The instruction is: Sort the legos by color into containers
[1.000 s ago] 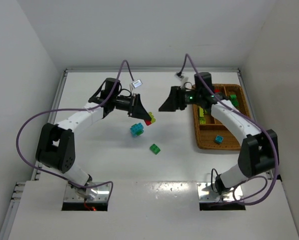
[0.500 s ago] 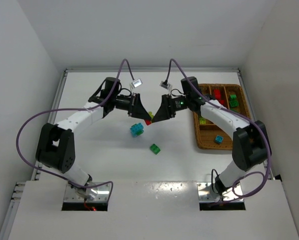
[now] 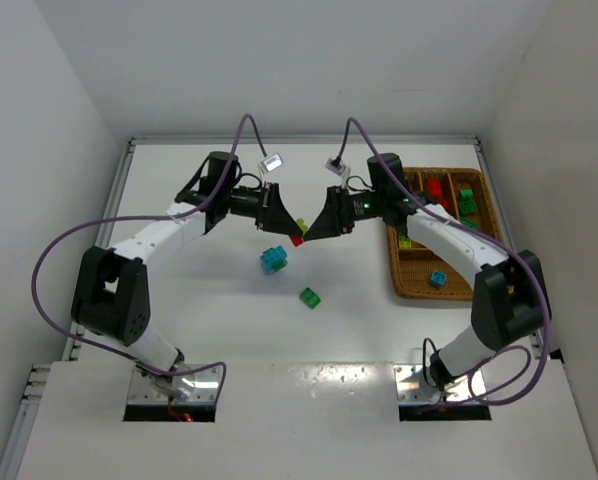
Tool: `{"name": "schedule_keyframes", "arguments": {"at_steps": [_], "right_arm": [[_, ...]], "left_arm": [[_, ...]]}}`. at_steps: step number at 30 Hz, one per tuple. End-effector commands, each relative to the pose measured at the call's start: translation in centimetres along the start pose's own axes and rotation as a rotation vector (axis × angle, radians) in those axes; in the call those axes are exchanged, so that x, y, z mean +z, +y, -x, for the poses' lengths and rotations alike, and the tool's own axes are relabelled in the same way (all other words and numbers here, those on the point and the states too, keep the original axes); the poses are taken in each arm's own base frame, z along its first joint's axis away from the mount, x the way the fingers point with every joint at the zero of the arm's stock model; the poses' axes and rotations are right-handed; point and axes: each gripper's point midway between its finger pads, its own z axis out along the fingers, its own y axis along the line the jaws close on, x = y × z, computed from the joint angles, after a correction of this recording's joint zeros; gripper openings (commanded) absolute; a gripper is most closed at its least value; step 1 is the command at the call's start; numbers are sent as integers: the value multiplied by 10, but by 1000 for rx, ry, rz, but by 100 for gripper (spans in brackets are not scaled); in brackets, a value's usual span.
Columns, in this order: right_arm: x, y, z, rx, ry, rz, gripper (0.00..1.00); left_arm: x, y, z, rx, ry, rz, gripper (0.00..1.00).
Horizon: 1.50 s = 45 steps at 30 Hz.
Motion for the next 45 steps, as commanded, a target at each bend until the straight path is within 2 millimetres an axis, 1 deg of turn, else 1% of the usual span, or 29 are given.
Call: {"name": "schedule_keyframes", "arguments": {"at_steps": [1,3,4,5,7,11,14,15,16,17,18,19,21,22,23,24,25,27,28,32,33,35,36,39,40,41,42,43,45], "right_arm": [[-37,-26,31,-19,-169,-228,10],[-47,-39,30,2,-197,-302,10],[-55,-39,34,12,-219,-327,10],[-57,-46,34,22,-228,-366,10],[-67,-51,34,37,-258,-403,10],[-72,-52,36,30,-293,-410,9],[-63,-39,31,11,-242,-300,13],[-54,-36,28,1,-207,-261,19],[-48,-22,26,-22,-167,-184,24],[-39,-13,22,-54,-136,-143,30],[-35,-3,22,-82,-122,-107,41],[-29,-2,13,-71,-82,-65,45],[-21,8,11,-87,-50,-7,52],[-20,14,9,-94,-34,45,58],[-18,11,9,-84,-25,57,60],[-14,15,9,-89,-14,73,62],[-12,19,7,-91,-3,91,63],[-10,17,6,-85,11,121,63],[-10,20,10,-107,2,138,63],[-4,20,12,-101,2,156,58],[0,25,12,-104,12,180,58],[3,27,17,-116,15,187,54],[6,32,13,-119,29,205,54],[11,33,17,-126,36,213,51],[14,35,14,-128,44,220,47],[16,32,13,-119,48,218,45],[15,34,16,-128,44,220,42],[15,34,16,-128,44,220,36],[15,35,16,-129,48,228,29]], "left_arm": [[-4,-15,12,72,-17,-21,0],[-7,-13,14,61,-25,-15,0],[-7,-10,13,53,-22,-14,0],[-6,-10,13,53,-22,-14,0],[-6,-10,13,53,-22,-14,0],[-6,-10,13,53,-22,-14,0],[-6,-10,13,53,-22,-14,0],[-6,-10,13,53,-22,-14,0],[-6,-10,13,53,-22,-14,0],[-6,-10,13,53,-22,-14,0],[-6,-10,13,53,-22,-14,0],[-7,-11,13,62,-18,-22,0],[-6,-10,10,53,-16,-21,0],[-7,-11,9,62,-12,-29,0],[-7,-11,9,63,-12,-29,0],[-8,-16,9,71,-9,-43,0],[-8,-16,9,81,-9,-43,0],[-8,-16,9,81,-9,-43,0],[-9,-19,10,91,-13,-44,0],[-9,-20,9,100,-9,-54,0],[-9,-20,9,100,-9,-54,0],[-7,-22,7,102,-1,-60,0],[-7,-22,7,102,-1,-60,0],[-7,-22,7,102,-1,-60,0],[-7,-22,7,102,-1,-60,0],[-7,-22,7,102,-1,-60,0],[-7,-22,7,102,-1,-60,0],[-7,-22,7,102,-1,-60,0],[-6,-21,8,102,-5,-51,0]]}}
